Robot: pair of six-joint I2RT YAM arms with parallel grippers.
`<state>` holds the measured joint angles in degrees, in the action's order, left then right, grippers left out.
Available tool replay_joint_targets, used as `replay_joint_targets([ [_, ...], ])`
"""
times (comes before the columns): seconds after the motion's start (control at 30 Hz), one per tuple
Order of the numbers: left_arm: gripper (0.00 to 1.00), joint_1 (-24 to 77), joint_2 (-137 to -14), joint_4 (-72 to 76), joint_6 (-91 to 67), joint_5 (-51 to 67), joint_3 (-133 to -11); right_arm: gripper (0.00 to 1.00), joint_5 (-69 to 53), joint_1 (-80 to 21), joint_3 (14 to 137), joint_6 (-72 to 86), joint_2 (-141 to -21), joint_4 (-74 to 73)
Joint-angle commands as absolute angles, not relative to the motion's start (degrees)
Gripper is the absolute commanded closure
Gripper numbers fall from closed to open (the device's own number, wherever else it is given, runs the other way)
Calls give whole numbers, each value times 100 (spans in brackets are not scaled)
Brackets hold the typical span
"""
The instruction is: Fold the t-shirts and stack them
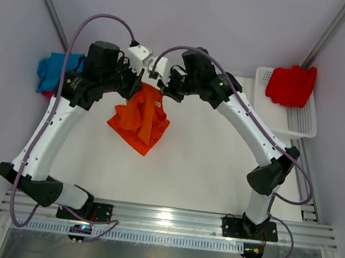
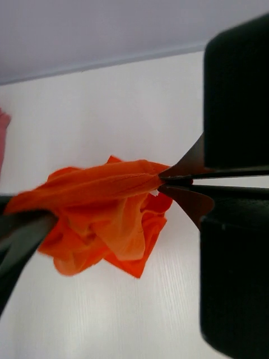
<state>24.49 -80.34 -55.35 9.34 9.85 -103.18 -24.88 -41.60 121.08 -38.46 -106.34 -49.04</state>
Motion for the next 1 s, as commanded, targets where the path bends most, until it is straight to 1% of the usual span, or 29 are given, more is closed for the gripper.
replay_joint_targets([
  [0.0,87,2452,-7805,-4799,861,1160,-10406,97,-424,-4104,12217,-3498,-10345,-4905],
  [0.1,82,2452,-7849,-4772,853,1204,-10389,97,236,-4104,12129,-3463,-10187,-4799],
  [0.17,80,2452,-7901,-4764,844,1230,-10389,97,359,-4104,11980,-3393,-10038,-4738],
  [0.2,77,2452,-7910,-4755,835,1248,-10389,97,413,-4104,11936,-3358,-10002,-4685],
  [0.3,57,2452,-7954,-4772,835,1239,-10389,97,842,-4104,11953,-3366,-9967,-4597],
  [0.33,49,2452,-7963,-4772,835,1231,-10389,97,966,-4104,11944,-3410,-9941,-4553],
  [0.37,33,2452,-7972,-4764,835,1239,-10380,97,1097,-4104,11927,-3436,-9897,-4492],
  [0.4,27,2452,-7972,-4764,826,1213,-10354,97,1281,-4104,11918,-3463,-9879,-4387],
  [0.47,19,2452,-7972,-4737,852,1195,-10240,97,1432,-4104,11927,-3559,-9844,-4333],
  [0.63,16,2452,-7954,-4466,1002,1046,-9625,97,1801,-4104,11892,-3621,-9765,-4210],
  [0.77,15,2452,-7989,-4193,1317,888,-8722,97,2240,-4104,11576,-3717,-9624,-3842],
  [0.97,15,2452,-8226,-3719,1617,790,-7649,97,2338,-4104,11417,-3770,-9483,-3744],
])
